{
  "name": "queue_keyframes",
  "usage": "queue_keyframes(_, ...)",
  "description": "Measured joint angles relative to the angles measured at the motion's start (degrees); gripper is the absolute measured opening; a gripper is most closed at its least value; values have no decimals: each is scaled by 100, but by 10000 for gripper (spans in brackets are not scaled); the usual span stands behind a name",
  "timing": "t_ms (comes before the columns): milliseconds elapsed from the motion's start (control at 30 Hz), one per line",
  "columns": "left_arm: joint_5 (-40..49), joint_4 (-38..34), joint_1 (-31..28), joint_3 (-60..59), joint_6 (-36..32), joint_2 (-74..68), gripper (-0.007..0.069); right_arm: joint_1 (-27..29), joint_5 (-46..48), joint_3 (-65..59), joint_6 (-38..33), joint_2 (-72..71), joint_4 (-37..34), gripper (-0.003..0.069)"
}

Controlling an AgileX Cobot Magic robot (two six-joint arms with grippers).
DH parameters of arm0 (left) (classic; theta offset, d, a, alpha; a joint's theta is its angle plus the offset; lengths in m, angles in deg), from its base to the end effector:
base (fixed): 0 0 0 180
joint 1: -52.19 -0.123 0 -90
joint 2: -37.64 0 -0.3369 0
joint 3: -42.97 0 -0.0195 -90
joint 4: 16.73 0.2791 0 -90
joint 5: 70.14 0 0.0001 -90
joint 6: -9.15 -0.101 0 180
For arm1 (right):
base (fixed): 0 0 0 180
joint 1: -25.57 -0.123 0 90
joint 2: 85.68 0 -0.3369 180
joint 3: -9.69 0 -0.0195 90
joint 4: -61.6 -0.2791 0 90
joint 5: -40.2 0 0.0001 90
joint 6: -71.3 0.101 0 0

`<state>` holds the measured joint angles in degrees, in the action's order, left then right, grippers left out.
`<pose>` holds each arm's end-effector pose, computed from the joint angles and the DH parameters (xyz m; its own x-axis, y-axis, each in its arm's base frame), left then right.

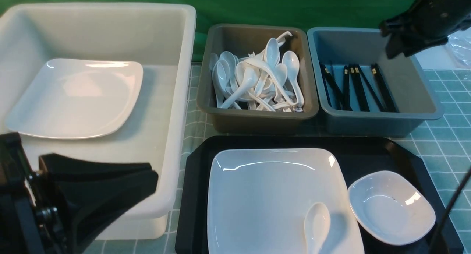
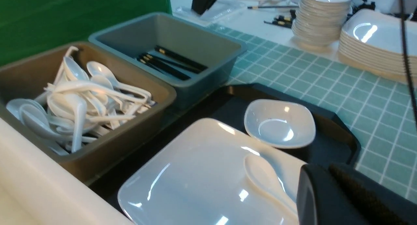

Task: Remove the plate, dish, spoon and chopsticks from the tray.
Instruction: Use the right arm to grab a small plate from the dinner plate

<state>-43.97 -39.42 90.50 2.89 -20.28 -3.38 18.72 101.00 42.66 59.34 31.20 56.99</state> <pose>0.0791 -0.0844 0.3799 -0.0931 0.2670 -0.9592 0.7630 0.6381 0.1036 0.4817 0.0650 0.3903 -0.7712 -0.2620 -0.5802 -0.2935 0.9551 -0.0412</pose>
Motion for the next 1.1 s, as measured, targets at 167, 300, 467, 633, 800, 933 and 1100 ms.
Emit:
queue_keyframes(167,312,0,0,0,0,0,17,-721,191,-1404,-160,-1219,714,179)
queue_keyframes(300,466,0,0,0,0,0,17,-1555,-85,-3043,-327,-2177,1267,201)
queue_keyframes(467,486,0,0,0,-25,0,17,-2295,-814,-5015,-428,-3081,1465,309)
queue_keyframes(633,553,1,0,0,-61,11,17,-2433,-1655,-6445,-574,-3230,1497,485)
queue_keyframes(800,555,1,0,0,-65,11,17,-2433,-2903,-7201,-861,-3116,1643,558)
queue_keyframes(933,555,1,0,0,-65,11,17,-2433,-3396,-7340,-874,-2813,2007,559)
queue_keyframes(1100,642,1,0,0,-65,11,17,-2433,-3579,-7347,-849,-2232,2518,518)
